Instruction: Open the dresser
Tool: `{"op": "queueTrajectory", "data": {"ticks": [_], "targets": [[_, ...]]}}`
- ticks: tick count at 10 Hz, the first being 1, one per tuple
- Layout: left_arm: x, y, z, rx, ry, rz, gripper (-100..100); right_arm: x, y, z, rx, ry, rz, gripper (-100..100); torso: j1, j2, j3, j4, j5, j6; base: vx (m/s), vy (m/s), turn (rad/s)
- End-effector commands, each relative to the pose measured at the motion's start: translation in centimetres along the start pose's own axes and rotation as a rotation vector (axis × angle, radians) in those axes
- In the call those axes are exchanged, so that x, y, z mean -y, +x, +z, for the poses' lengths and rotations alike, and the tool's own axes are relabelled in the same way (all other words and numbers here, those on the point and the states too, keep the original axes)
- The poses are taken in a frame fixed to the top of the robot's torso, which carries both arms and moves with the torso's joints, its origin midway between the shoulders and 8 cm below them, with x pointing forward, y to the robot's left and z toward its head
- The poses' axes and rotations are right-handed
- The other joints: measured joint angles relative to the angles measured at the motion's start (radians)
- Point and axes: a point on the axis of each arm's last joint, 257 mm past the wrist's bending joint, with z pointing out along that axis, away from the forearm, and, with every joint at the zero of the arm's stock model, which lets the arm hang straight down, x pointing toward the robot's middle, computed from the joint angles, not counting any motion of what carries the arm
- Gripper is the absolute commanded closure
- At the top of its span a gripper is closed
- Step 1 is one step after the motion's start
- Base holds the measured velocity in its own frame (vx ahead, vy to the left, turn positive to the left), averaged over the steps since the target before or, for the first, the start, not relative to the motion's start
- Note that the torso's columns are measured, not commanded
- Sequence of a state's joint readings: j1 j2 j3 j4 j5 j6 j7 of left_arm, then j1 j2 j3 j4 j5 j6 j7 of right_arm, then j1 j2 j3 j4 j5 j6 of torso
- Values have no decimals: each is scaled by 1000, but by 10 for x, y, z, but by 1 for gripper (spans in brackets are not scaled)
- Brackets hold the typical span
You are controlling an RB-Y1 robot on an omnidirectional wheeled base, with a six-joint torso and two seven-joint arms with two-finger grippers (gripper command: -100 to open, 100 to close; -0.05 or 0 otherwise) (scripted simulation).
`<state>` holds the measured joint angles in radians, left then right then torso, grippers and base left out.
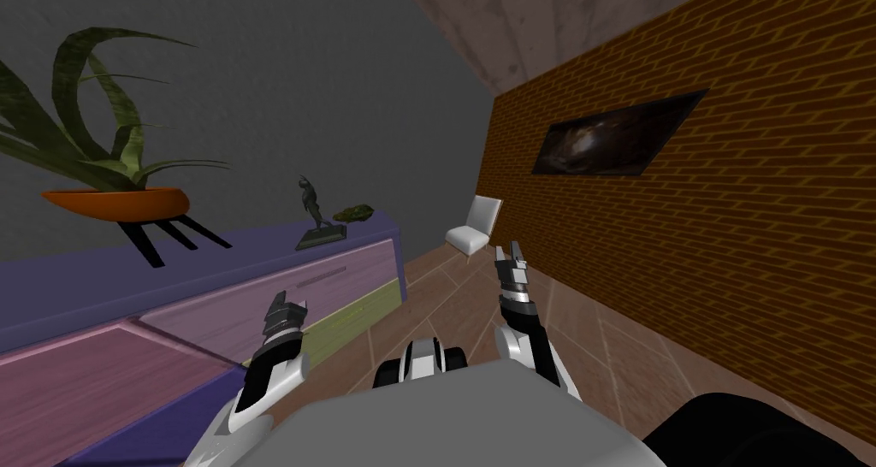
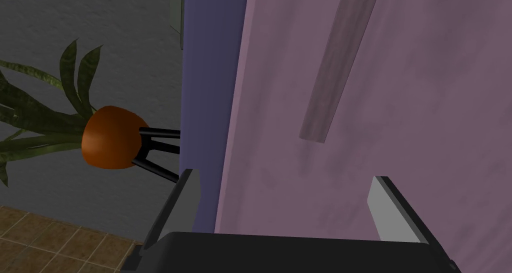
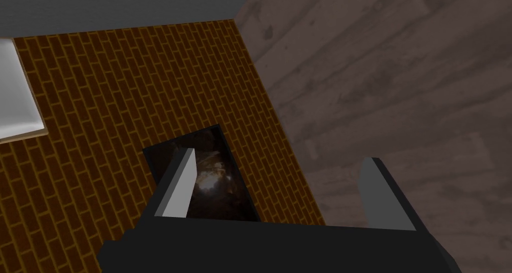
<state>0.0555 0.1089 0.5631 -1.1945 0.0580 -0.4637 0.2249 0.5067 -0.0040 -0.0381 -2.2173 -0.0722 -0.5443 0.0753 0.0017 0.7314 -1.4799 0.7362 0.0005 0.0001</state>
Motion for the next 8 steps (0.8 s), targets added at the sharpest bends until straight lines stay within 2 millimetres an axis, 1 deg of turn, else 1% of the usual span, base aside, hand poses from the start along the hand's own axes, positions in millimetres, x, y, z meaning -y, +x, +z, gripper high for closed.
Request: {"op": "queueTrajectory", "data": {"ticks": [1, 2, 3, 4, 5, 6, 7, 8], "targets": [[0, -1, 5, 6, -9, 2, -100, 0, 0, 0, 0, 0, 0, 0, 0, 1, 1, 0, 0, 0, 189, 35, -6], [-12, 4, 1, 11, -35, -9, -100, 0, 0, 0, 0, 0, 0, 0, -2, 4, 2, 1, 0, 0, 198, 23, -3], [-7, 1, 3, 9, -22, -4, -100, 0, 0, 0, 0, 0, 0, 0, -3, 6, 4, 2, -1, 0, 94, 10, -2], [-8, 1, 3, 9, -25, -5, -100, 0, 0, 0, 0, 0, 0, 0, -3, 12, 7, 3, -1, 0, 23, 2, 0], [-8, 2, 3, 9, -24, -5, 100, 0, 0, 0, 0, 0, 0, 0, -3, 15, 9, 4, -1, 0, 12, 1, 0], [-4, -7, -4, -8, -18, -2, 100, 0, 0, 0, 0, 0, 0, 0, -2, 12, 8, 3, -1, 0, 62, -35, 135], [1, -11, -8, -29, -8, -2, 100, 0, 0, 0, 0, 0, 0, 0, -3, 6, 4, 2, -1, -1, 119, -84, 259], [-1, -14, -11, -26, -13, 1, 100, 0, 0, 0, 0, 0, 0, 0, -5, 2, 1, 0, -2, -1, 85, -82, 98]]}}
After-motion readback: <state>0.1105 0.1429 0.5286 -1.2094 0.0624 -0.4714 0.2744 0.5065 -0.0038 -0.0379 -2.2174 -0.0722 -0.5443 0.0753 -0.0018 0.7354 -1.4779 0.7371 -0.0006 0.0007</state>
